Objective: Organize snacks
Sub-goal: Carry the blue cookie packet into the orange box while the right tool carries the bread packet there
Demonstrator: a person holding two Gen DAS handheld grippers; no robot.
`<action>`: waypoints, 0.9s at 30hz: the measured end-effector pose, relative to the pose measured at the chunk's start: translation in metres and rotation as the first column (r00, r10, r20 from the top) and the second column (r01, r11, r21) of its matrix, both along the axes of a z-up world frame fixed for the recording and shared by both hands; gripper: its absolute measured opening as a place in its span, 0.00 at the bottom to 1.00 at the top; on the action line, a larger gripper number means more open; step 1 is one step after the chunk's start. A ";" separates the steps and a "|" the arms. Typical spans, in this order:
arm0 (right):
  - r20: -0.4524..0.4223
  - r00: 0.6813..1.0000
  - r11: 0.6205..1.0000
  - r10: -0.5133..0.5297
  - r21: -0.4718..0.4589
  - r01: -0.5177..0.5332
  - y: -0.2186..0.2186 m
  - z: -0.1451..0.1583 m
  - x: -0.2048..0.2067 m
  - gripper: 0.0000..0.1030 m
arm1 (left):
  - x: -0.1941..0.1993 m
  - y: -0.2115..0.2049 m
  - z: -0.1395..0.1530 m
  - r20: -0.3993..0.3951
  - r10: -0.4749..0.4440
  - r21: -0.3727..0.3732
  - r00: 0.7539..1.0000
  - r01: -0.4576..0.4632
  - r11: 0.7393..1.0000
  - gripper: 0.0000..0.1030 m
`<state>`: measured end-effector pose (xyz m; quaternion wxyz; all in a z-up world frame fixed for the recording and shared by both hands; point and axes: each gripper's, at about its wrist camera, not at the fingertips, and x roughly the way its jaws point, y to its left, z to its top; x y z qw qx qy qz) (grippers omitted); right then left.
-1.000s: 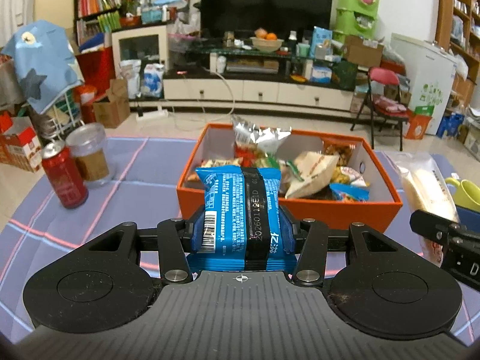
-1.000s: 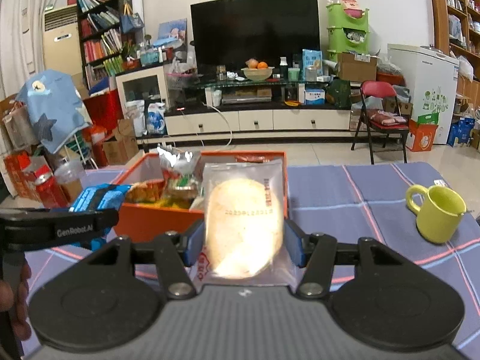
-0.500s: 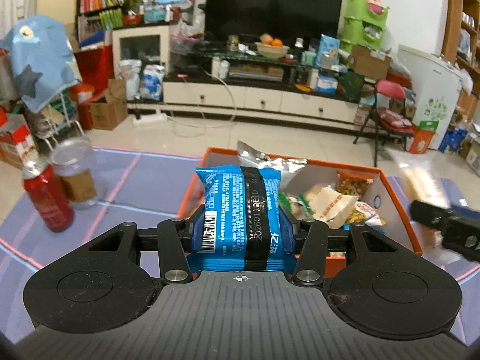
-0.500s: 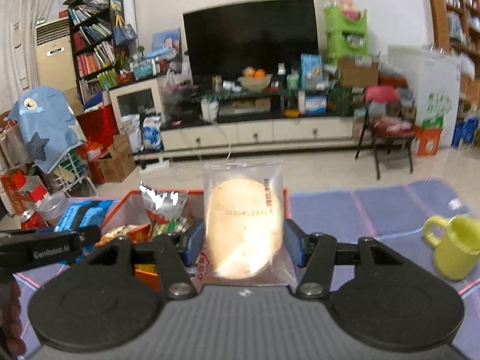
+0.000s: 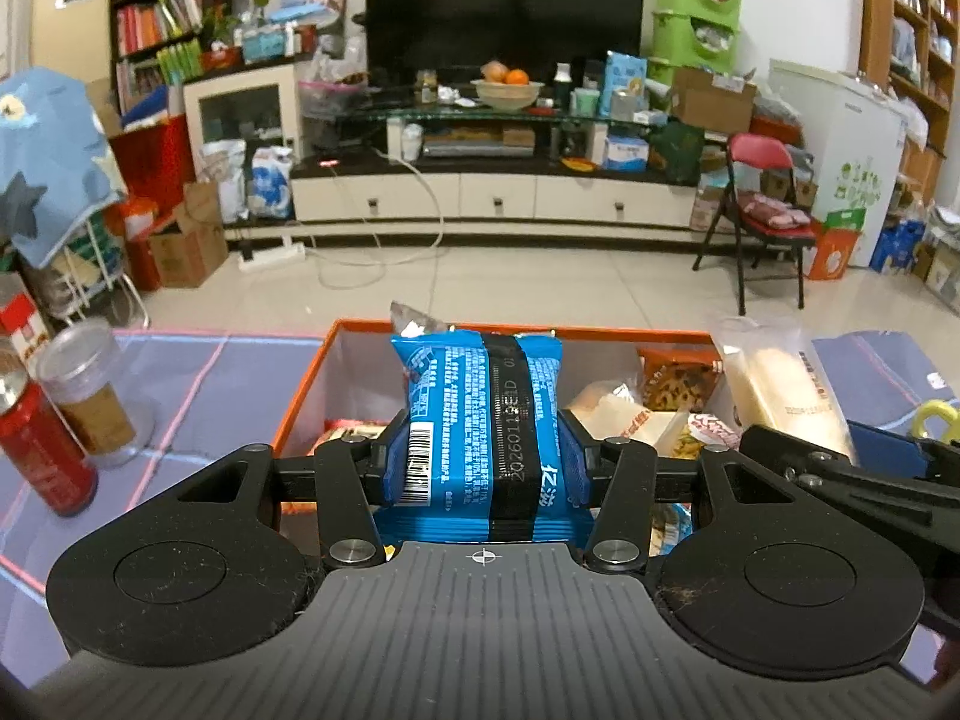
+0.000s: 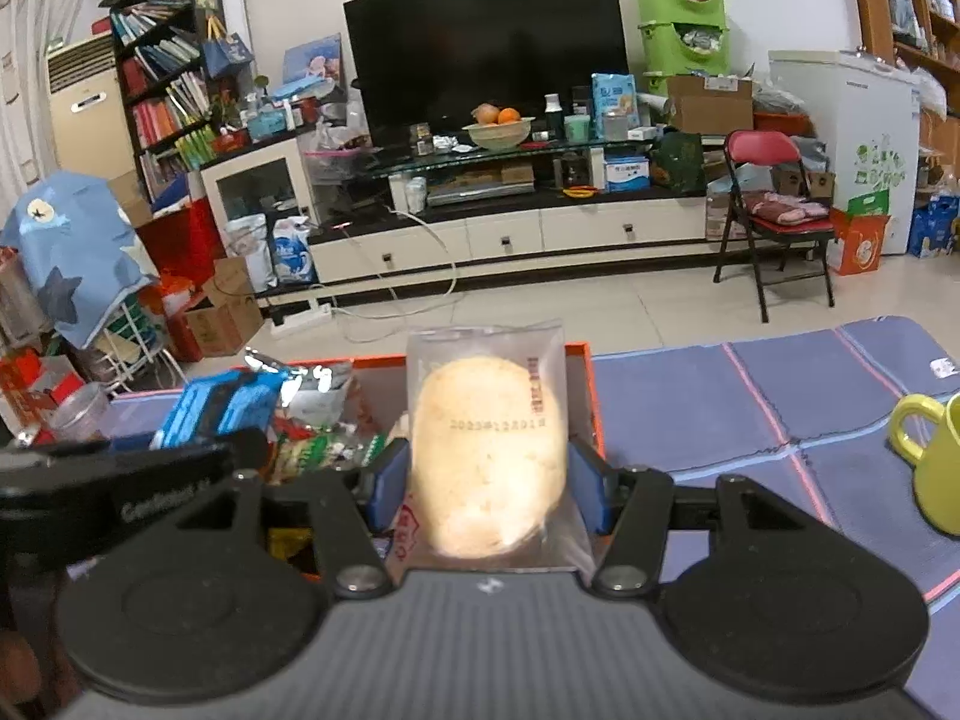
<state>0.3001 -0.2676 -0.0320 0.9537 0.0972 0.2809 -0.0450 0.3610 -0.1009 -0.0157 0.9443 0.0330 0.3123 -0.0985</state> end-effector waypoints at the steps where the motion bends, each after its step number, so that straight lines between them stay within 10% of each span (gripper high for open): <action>1: -0.001 1.000 1.000 -0.001 -0.007 0.001 0.000 0.000 0.001 0.56 | 0.001 -0.002 -0.002 -0.002 0.001 0.006 1.000 -0.001 1.000 0.21; 27: -0.060 0.998 0.995 -0.017 -0.104 0.011 0.023 -0.003 0.013 0.56 | 0.015 0.009 -0.016 -0.026 0.070 0.049 0.997 -0.068 0.996 0.21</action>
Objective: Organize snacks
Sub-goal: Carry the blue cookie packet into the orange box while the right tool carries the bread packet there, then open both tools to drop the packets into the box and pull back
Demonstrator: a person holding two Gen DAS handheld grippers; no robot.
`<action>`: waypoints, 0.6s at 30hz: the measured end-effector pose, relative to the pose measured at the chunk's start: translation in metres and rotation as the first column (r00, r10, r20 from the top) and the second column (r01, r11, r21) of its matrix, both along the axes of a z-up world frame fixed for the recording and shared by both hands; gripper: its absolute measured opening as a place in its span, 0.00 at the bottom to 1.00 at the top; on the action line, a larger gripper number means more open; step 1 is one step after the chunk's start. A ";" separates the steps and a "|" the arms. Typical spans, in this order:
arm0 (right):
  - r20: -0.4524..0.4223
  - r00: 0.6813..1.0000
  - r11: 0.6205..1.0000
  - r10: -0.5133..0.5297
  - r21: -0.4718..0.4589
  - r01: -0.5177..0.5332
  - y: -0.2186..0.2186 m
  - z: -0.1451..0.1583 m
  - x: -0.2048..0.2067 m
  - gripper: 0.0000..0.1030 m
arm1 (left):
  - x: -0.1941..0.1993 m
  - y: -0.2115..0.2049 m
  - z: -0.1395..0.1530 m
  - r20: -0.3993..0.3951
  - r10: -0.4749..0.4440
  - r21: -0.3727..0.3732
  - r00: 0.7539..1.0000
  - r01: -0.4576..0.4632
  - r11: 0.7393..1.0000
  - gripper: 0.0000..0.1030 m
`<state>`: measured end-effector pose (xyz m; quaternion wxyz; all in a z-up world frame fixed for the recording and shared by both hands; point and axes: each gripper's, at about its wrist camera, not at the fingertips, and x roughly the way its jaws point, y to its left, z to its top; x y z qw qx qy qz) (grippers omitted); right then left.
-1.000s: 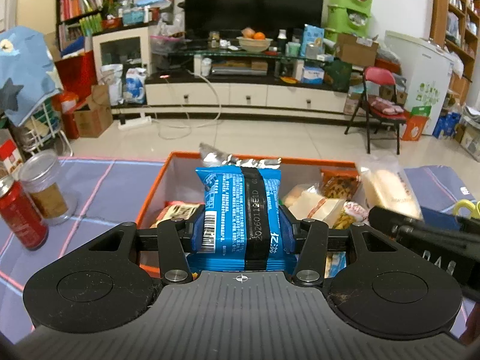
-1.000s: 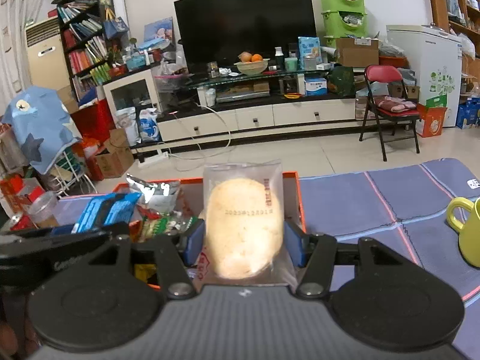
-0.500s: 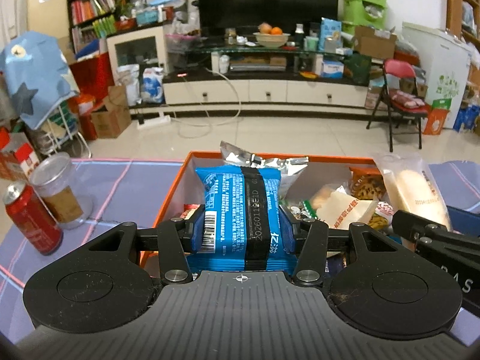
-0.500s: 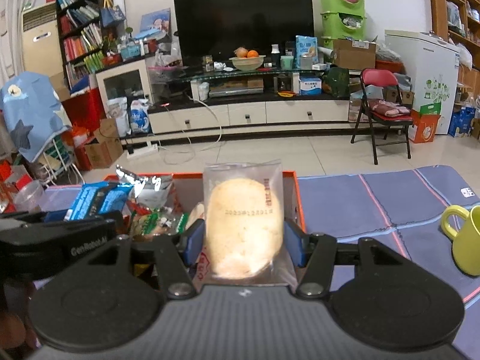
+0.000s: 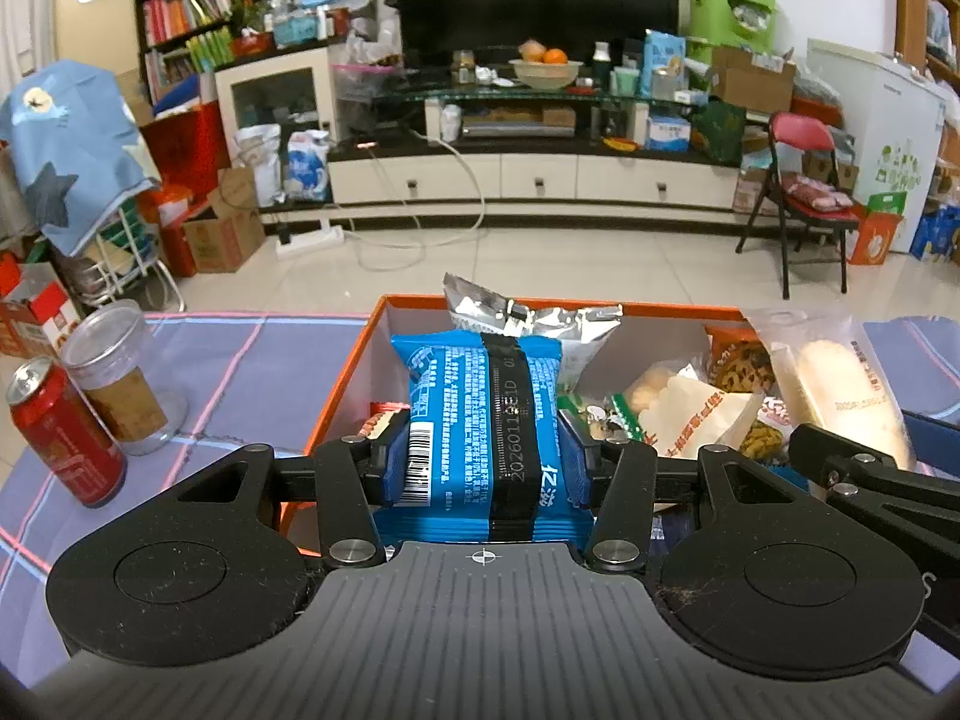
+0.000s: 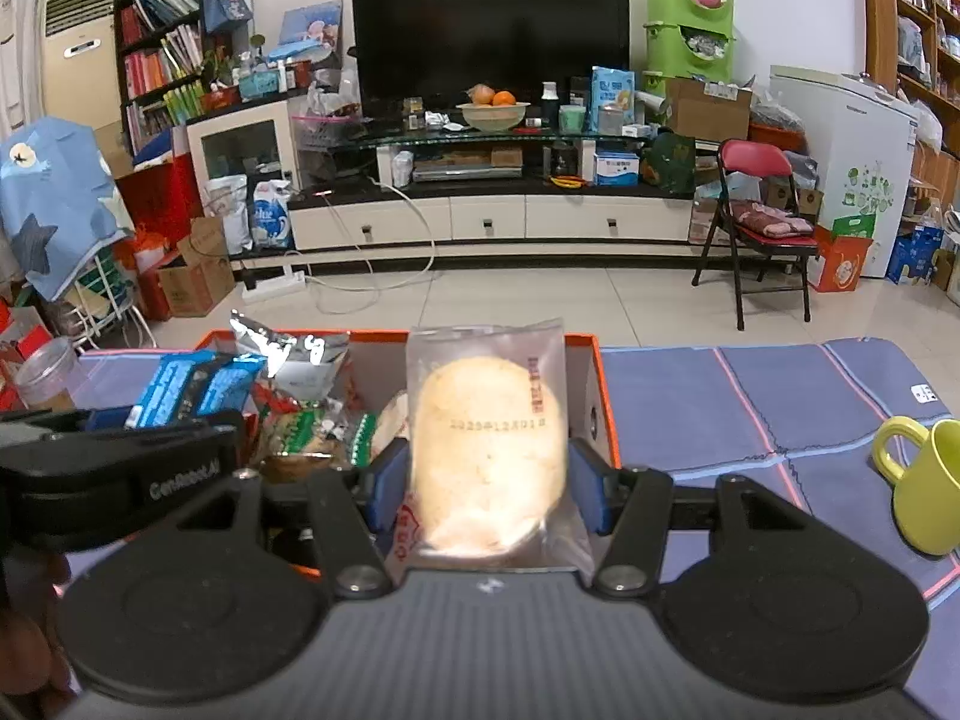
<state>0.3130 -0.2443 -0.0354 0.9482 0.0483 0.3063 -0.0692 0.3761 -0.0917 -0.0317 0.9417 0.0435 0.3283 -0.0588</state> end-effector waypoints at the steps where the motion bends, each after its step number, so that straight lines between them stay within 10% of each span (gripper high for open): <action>1: -0.003 1.000 1.000 -0.004 -0.006 0.004 0.000 0.000 0.000 0.56 | 0.000 0.000 -0.001 -0.002 0.001 0.002 1.000 -0.001 1.000 0.21; 15: -0.023 1.000 1.000 -0.010 -0.012 0.010 0.001 -0.005 0.003 0.56 | 0.001 -0.003 -0.006 -0.016 -0.005 0.003 1.000 0.005 1.000 0.22; 18: -0.011 1.000 1.000 -0.016 -0.014 0.016 0.001 -0.004 0.003 0.63 | 0.002 -0.001 -0.005 -0.007 -0.018 -0.015 1.000 0.018 1.000 0.58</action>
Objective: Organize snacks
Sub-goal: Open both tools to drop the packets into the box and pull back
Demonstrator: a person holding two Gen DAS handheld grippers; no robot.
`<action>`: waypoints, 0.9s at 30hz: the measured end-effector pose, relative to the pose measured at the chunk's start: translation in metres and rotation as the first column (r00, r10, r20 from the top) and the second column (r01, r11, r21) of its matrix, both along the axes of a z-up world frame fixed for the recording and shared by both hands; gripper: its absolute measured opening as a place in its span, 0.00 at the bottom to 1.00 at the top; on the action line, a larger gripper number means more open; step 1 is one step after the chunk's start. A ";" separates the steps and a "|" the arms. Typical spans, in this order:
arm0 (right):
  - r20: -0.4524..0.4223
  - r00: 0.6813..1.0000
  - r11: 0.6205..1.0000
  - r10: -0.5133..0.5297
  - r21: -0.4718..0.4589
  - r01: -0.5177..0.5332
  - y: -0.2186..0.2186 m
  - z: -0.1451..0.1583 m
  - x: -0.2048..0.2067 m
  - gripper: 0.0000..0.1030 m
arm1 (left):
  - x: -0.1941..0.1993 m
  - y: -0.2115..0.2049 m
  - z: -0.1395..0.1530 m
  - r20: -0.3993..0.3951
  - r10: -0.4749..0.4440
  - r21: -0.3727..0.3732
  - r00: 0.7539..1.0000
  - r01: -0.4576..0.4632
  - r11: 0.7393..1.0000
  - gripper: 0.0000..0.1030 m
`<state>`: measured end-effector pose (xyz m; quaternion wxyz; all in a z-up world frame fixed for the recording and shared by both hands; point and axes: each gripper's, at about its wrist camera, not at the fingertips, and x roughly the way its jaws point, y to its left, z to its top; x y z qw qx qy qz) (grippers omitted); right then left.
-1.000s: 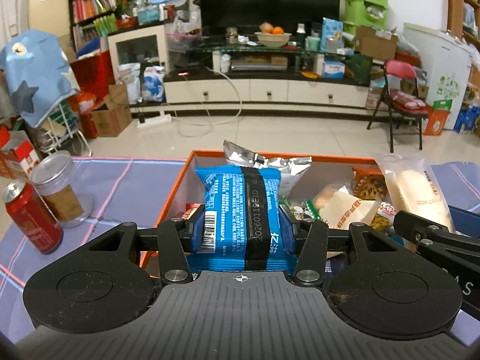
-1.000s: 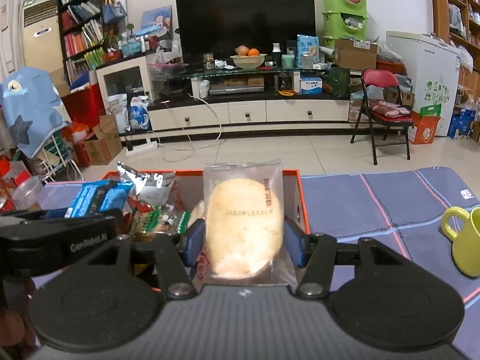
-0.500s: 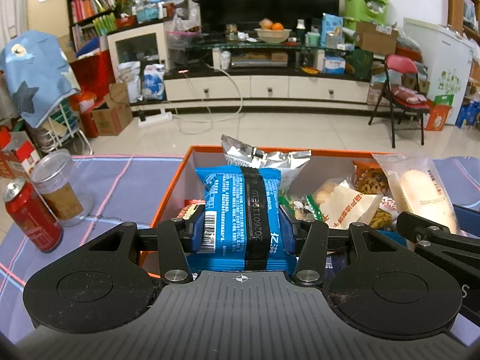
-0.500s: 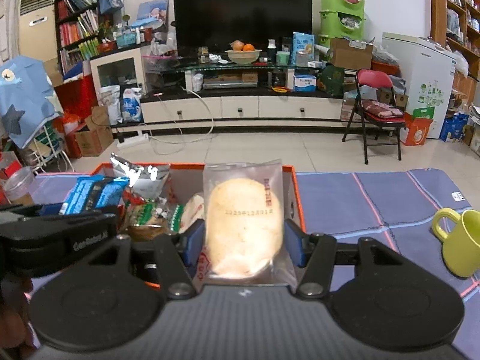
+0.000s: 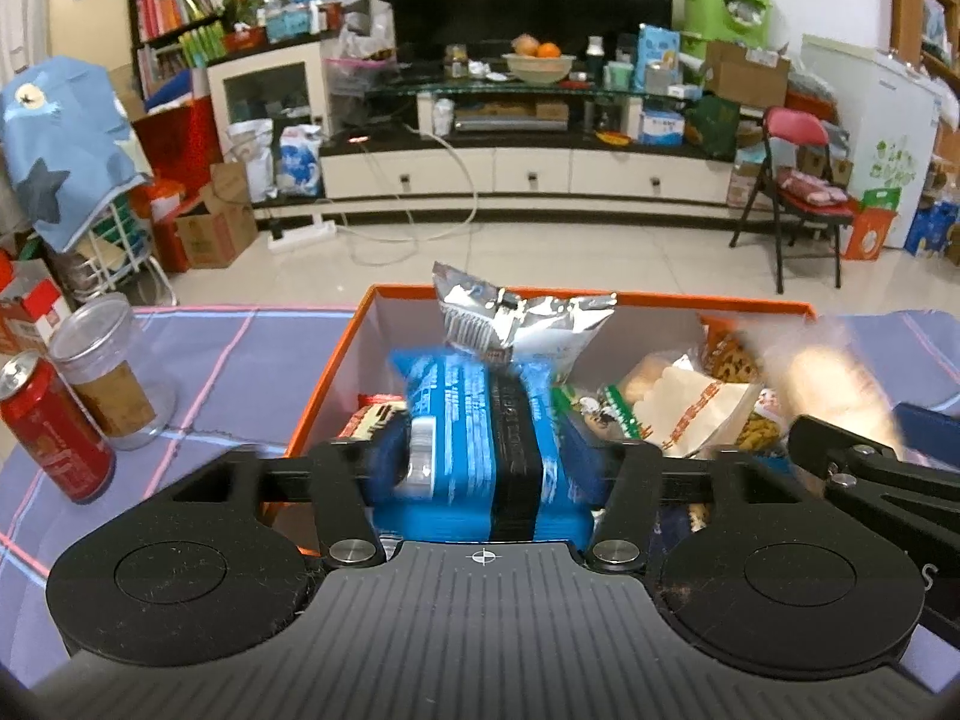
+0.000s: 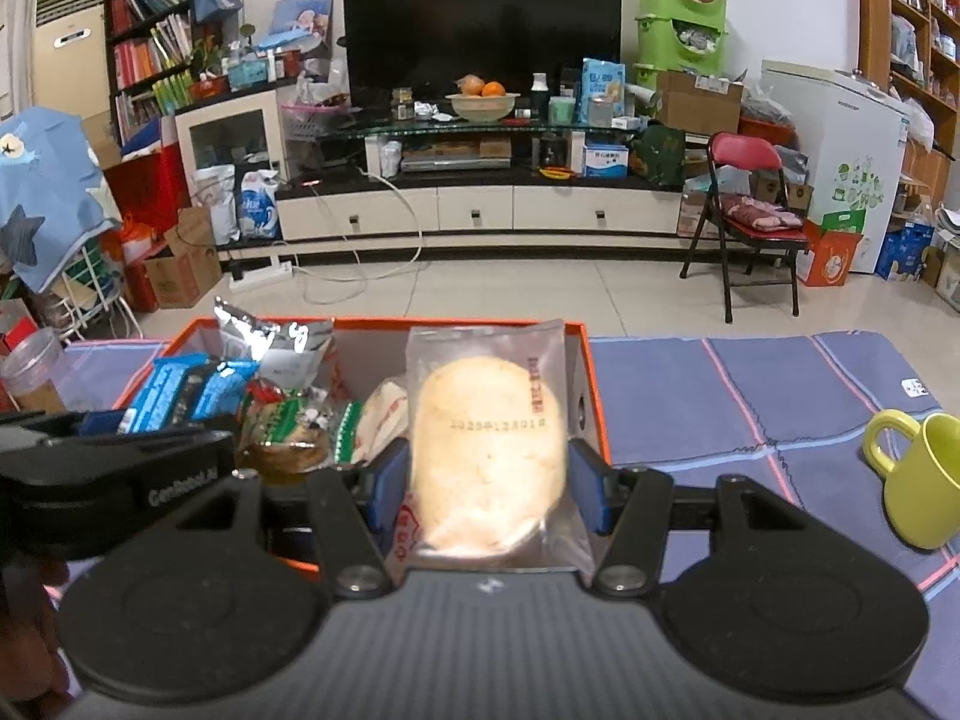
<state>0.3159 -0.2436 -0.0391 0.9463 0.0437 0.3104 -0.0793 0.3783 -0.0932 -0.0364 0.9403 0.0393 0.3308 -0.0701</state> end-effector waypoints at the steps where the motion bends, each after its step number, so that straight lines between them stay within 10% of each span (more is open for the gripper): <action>1: 0.013 1.000 1.000 -0.004 -0.004 0.004 0.000 0.001 -0.001 0.69 | 0.000 0.001 0.001 0.012 0.013 0.006 1.000 -0.013 1.000 0.74; 8: 0.100 0.994 0.999 -0.032 -0.022 0.034 -0.001 0.016 -0.011 0.92 | -0.003 0.010 0.012 0.018 0.048 -0.005 0.999 -0.048 0.999 0.85; 20: 0.341 0.936 0.996 -0.086 0.020 0.085 -0.028 0.078 -0.076 0.99 | -0.065 0.070 0.074 0.100 0.117 -0.086 0.988 -0.109 0.990 0.86; 27: 0.225 0.971 0.997 -0.073 0.030 0.068 -0.018 0.079 -0.132 0.99 | -0.133 0.097 0.066 0.064 0.195 -0.076 0.979 -0.190 0.979 0.86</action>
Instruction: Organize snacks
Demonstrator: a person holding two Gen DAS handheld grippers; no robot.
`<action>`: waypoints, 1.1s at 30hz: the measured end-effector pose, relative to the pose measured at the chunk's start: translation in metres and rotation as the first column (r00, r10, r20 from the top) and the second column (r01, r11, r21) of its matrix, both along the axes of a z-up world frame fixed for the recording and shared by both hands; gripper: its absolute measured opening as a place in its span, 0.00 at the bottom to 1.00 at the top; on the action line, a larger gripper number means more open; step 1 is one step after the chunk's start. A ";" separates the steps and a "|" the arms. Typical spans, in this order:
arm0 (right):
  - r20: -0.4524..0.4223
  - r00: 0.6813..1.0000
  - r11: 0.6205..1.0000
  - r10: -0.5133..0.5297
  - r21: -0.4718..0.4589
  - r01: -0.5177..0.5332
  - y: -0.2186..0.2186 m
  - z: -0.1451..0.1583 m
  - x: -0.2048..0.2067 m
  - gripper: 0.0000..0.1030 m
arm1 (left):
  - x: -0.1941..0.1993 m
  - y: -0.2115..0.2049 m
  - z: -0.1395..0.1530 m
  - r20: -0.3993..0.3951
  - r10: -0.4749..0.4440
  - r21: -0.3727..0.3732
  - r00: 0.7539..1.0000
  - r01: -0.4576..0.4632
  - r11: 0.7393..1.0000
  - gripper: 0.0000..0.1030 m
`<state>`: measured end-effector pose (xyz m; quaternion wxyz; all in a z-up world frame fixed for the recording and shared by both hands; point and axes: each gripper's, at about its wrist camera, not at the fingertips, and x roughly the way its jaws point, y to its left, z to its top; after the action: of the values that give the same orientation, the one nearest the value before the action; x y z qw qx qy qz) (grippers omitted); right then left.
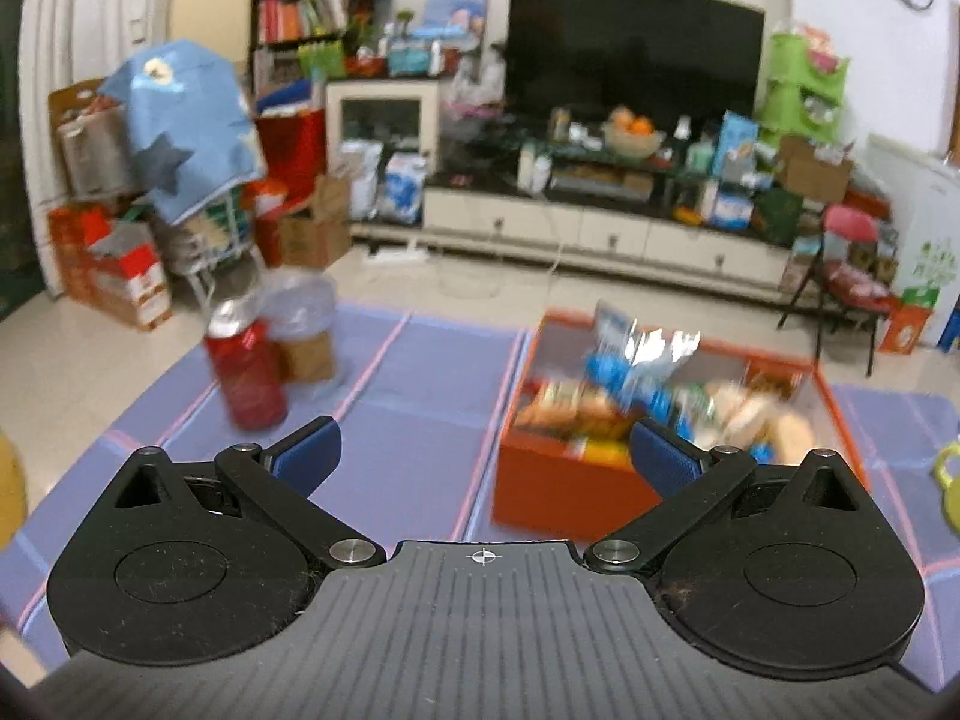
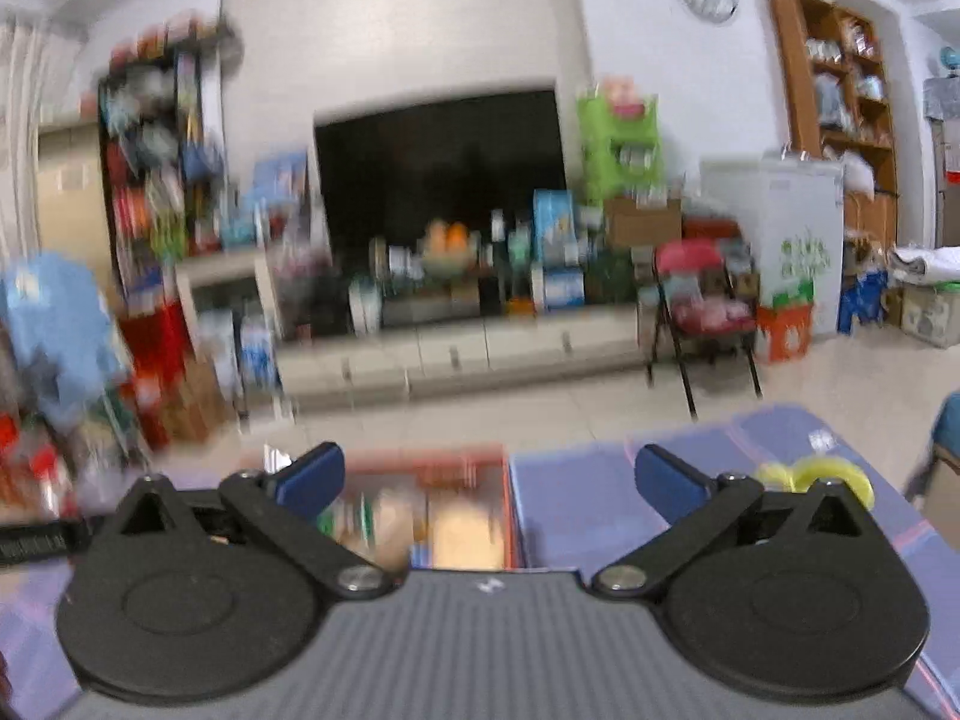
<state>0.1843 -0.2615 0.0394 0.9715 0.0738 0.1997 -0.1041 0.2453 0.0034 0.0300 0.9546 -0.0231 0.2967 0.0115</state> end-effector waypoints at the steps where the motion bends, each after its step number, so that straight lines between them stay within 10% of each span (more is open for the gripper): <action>1: -0.059 0.998 1.000 0.023 -0.010 -0.023 0.008 -0.007 0.001 0.99 | -0.004 0.000 -0.004 -0.021 0.002 0.003 1.000 -0.002 1.000 0.86; 33: -0.240 0.970 0.996 0.026 -0.078 -0.046 0.064 -0.037 0.022 0.99 | 0.012 -0.024 -0.054 -0.112 -0.030 0.107 0.993 0.042 0.993 0.86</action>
<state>0.2062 -0.1970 0.0028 0.9444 0.0169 0.3118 -0.1026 0.2574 -0.0201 -0.0243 0.9367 0.0352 0.3481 0.0116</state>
